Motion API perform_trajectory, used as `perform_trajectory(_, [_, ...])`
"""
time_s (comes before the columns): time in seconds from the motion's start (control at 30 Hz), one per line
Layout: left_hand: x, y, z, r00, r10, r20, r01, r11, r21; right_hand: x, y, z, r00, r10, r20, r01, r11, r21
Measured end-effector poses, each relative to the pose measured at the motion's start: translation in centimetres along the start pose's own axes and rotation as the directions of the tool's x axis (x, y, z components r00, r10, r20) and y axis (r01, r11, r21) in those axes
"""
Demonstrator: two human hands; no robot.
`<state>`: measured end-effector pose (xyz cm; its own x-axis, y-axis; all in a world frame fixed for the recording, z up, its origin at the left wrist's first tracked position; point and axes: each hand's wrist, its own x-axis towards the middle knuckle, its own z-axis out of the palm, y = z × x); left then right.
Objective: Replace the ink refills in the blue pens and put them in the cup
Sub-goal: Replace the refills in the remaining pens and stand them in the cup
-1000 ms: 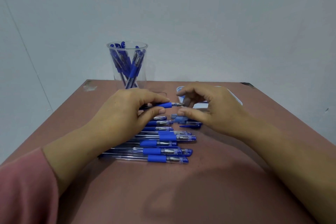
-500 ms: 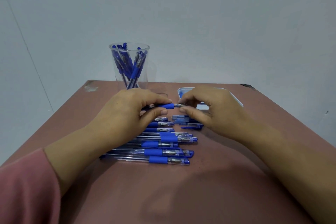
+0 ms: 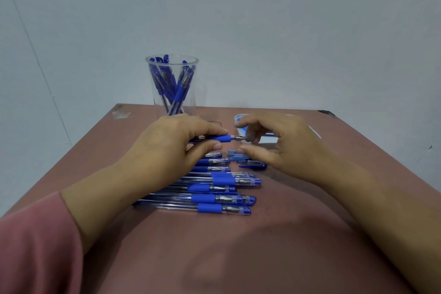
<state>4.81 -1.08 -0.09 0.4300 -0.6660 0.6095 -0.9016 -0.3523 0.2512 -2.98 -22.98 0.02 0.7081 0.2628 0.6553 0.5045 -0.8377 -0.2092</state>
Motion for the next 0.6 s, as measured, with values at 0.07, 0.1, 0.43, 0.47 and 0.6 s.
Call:
perform_trajectory(0.07, [-0.01,0.08,-0.04,1.000,0.002,0.002,-0.002,1.000,0.008,0.12,-0.13,0.02,1.000,-0.030,-0.005,0.030,1.000,-0.009])
perform_trajectory(0.1, [0.00,0.09,-0.04,1.000,0.002,0.005,-0.002,1.000,0.012,0.20,-0.17,0.05,0.999,-0.041,-0.001,0.041,0.999,-0.024])
perform_trajectory(0.43, [-0.04,0.16,-0.16,1.000,0.023,-0.007,-0.023,1.000,0.000,0.20,-0.21,0.02,0.999,-0.054,-0.001,0.054,0.998,-0.021])
perform_trajectory(0.47, [-0.04,0.16,-0.14,1.000,0.025,-0.007,-0.025,1.000,0.000,0.23,-0.25,0.04,0.999,-0.051,0.003,0.051,0.998,-0.028])
perform_trajectory(0.6, [-0.04,0.04,-0.08,0.999,0.033,-0.011,-0.033,0.999,0.007,0.01,-0.08,-0.03,0.999,0.005,0.042,-0.005,1.000,-0.014])
